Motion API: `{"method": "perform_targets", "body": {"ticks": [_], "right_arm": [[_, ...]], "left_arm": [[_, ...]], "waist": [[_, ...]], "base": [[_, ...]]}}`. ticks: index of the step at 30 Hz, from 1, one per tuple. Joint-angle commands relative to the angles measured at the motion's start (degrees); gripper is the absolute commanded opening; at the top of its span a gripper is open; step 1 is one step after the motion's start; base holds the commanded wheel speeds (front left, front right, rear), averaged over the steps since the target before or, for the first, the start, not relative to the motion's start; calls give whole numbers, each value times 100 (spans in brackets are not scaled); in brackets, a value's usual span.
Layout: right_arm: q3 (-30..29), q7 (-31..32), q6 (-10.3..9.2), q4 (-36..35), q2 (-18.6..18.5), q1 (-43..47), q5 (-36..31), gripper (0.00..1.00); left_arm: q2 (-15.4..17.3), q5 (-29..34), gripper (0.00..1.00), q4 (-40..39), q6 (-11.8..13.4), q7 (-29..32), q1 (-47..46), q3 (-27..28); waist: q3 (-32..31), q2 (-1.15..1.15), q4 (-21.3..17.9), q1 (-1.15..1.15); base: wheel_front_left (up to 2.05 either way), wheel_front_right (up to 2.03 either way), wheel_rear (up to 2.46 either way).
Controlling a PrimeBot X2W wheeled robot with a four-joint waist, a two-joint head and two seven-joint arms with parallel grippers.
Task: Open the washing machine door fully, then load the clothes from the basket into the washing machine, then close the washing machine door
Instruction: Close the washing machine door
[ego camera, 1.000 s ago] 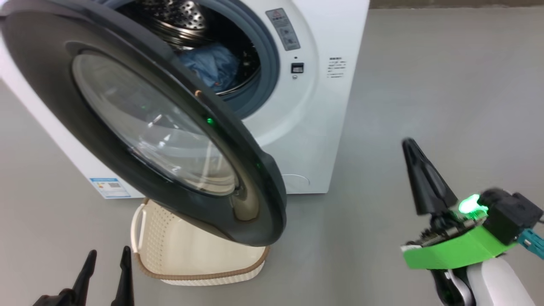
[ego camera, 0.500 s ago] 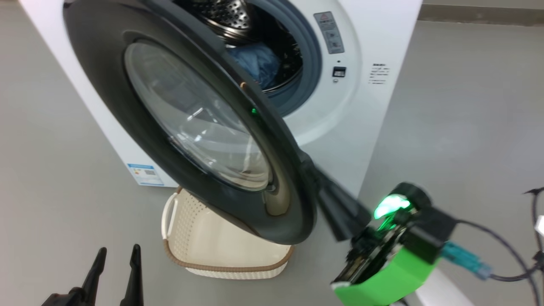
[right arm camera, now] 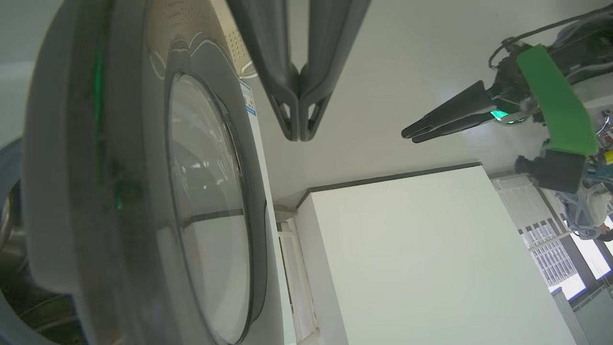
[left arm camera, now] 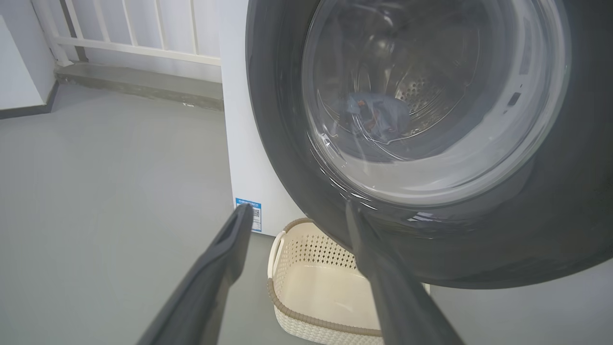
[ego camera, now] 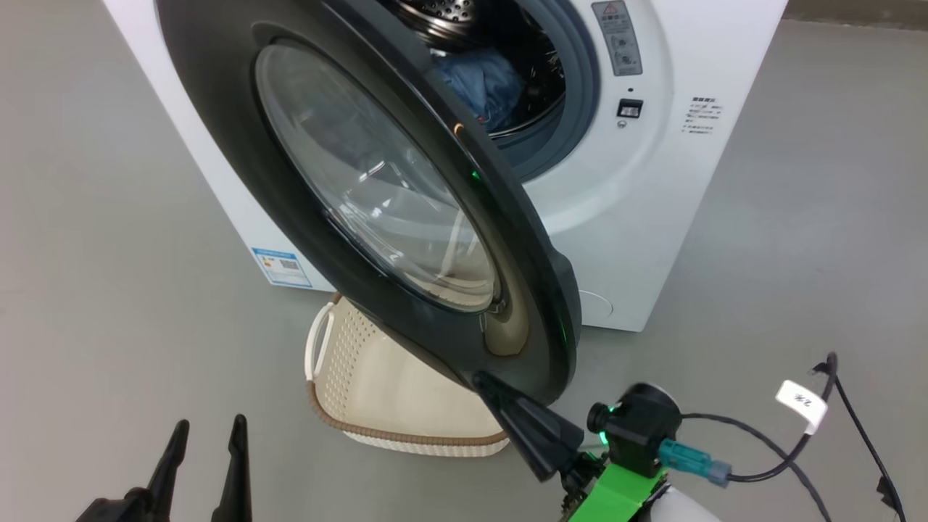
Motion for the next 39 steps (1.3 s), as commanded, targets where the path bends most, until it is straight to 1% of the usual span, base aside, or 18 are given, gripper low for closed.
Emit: {"method": "perform_targets", "body": {"ticks": [1, 5, 9, 24, 35, 39], "right_arm": [[102, -27, 9, -22, 49, -2, 128, 0], [121, -27, 9, 452, 43, 46, 130, 0], [-62, -27, 9, 676, 94, 28, 97, 0], [-968, -27, 9, 946, 272, -307, -99, 0], [-1879, -27, 9, 1205, 241, -962, -144, 0], [-2076, -27, 9, 1414, 173, -1281, -170, 0]], "left_arm": [[47, 46, 100, -101, -9, -52, -248, 200], [36, 46, 100, -77, -9, -52, -280, 197], [43, 46, 100, -72, -9, -52, -299, 194], [84, 24, 100, -104, -9, -52, -385, 103], [56, 32, 100, -199, -9, -52, -608, 12], [36, 27, 100, -215, -9, -52, -742, -34]], "waist": [[38, 0, 34, 0], [68, 0, 59, 0], [96, 0, 61, 0], [194, 0, -12, 0], [560, 0, 32, 0], [714, 0, 82, 0]], "base": [[0, 0, 0], [0, 0, 0], [0, 0, 0], [0, 0, 0], [0, 0, 0], [0, 0, 0]]}}
